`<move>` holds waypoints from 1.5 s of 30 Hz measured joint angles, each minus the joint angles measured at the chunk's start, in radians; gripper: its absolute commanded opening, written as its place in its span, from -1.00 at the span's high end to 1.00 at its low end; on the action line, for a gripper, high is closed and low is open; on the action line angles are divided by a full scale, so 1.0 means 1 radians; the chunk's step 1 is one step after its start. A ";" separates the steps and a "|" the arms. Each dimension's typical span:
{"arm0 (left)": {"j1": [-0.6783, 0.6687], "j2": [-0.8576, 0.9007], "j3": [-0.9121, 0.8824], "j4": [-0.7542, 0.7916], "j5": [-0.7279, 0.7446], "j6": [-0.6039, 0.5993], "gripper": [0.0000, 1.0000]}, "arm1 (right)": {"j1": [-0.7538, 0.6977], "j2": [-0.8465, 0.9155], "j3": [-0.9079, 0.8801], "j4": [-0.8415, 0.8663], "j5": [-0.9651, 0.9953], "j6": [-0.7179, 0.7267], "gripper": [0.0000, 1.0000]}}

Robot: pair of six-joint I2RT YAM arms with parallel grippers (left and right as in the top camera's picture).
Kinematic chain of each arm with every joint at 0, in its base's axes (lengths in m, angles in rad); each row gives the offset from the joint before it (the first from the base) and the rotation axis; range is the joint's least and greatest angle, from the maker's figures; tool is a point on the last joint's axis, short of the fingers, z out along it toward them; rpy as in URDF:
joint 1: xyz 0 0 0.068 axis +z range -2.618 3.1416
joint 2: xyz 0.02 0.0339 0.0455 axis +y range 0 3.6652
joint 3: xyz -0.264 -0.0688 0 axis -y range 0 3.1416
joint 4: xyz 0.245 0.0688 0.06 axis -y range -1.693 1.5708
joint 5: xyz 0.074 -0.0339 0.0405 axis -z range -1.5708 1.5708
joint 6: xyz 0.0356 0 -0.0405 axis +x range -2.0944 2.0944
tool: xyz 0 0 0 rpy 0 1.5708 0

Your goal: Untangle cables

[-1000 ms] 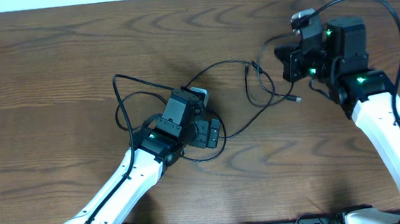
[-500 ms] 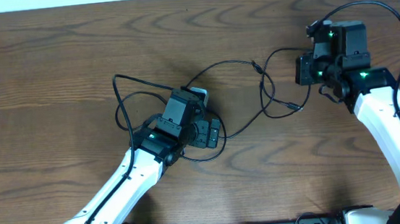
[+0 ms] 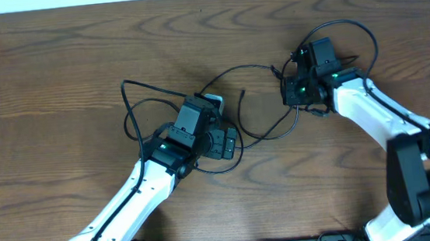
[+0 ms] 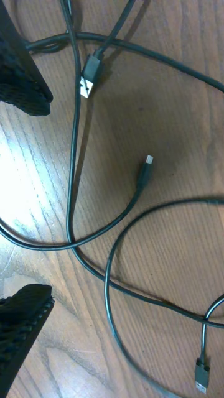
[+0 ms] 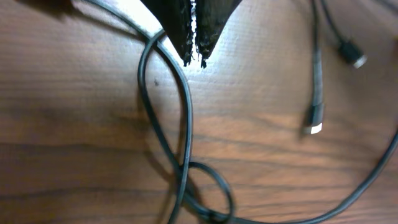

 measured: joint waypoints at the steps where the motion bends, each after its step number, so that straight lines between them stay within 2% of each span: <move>1: 0.000 0.000 0.000 0.000 0.000 0.000 -0.86 | 0.001 0.013 0.000 0.014 -0.001 0.007 0.88; 7: 0.000 0.000 0.000 0.000 0.000 0.000 -0.86 | 0.012 0.081 0.000 0.089 0.013 0.037 0.78; 10: 0.000 0.000 0.000 0.000 0.000 0.000 -0.86 | 0.016 0.108 0.000 0.120 0.031 0.042 0.65; 15: 0.000 0.000 0.000 0.000 0.000 0.000 -0.86 | 0.026 0.142 0.000 0.169 0.079 0.052 0.33; 21: 0.000 0.000 0.000 0.000 0.000 0.000 -0.86 | 0.040 0.148 0.000 0.215 0.122 0.053 0.25; 24: 0.000 0.000 0.000 0.000 0.000 0.000 -0.87 | 0.048 0.164 0.006 0.231 0.140 0.053 0.37; 28: 0.000 0.000 0.000 0.000 0.000 0.000 -0.86 | 0.061 0.196 0.029 0.248 0.168 0.054 0.95; 34: 0.000 0.000 0.000 0.000 0.000 0.000 -0.86 | 0.064 0.211 0.045 0.250 0.173 0.058 0.98; 39: 0.000 0.000 0.000 0.000 0.000 0.000 -0.86 | 0.063 0.193 0.037 0.236 0.086 0.033 0.98; 42: 0.000 0.000 0.000 0.000 0.000 0.000 -0.86 | 0.054 0.137 0.008 0.216 0.004 0.023 0.98; 45: 0.000 0.000 0.000 0.000 0.000 0.000 -0.86 | 0.037 0.003 -0.002 0.230 -0.084 0.014 0.98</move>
